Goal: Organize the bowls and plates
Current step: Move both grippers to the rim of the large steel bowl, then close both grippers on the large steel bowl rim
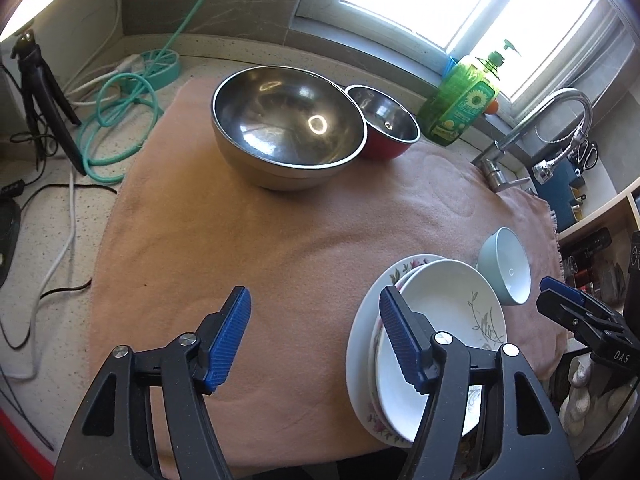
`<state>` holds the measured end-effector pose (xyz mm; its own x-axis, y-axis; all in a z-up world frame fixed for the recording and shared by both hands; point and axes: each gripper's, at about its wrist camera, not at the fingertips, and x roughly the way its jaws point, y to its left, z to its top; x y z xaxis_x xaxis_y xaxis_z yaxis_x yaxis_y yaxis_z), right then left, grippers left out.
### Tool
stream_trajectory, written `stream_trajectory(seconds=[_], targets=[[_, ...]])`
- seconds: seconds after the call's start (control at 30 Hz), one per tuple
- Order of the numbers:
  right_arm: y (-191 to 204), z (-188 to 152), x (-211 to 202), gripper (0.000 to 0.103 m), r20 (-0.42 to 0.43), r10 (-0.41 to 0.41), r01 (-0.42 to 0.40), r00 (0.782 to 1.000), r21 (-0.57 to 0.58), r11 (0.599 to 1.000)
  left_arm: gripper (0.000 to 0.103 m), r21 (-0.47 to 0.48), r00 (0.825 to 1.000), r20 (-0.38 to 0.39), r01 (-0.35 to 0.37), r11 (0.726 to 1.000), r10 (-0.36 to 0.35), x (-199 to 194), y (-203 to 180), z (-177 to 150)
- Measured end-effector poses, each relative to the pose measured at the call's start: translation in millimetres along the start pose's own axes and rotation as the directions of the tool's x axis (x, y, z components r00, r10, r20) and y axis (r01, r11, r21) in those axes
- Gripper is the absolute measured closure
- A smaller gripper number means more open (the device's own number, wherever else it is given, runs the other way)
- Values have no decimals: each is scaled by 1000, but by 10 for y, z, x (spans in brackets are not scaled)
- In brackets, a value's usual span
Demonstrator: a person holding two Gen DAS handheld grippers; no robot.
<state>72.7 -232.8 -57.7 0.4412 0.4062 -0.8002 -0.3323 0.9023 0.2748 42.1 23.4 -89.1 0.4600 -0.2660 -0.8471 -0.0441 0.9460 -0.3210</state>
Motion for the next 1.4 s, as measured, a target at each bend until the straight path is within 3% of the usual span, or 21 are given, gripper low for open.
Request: stream_trajectory(seconds=[0.67,0.87,1.0,1.4], targets=[[302,794,541,18,6,167,-167,986,51,985,38,-115,995,104,10,993,2,-95,562,689],[381,1006,830,27,-24,188,-186,982,67,980,42,-128,995,96,27,991,-14,62,611,927],[341,1117,1068,48,-60,218,-209,974,126,970,49,-152,997,81,33,988,-21,194,676,1048],[290,1240,1531,68,-120,242,-218,963,186,958,71,-175,999,37,31,984,-25,447,790,1243]])
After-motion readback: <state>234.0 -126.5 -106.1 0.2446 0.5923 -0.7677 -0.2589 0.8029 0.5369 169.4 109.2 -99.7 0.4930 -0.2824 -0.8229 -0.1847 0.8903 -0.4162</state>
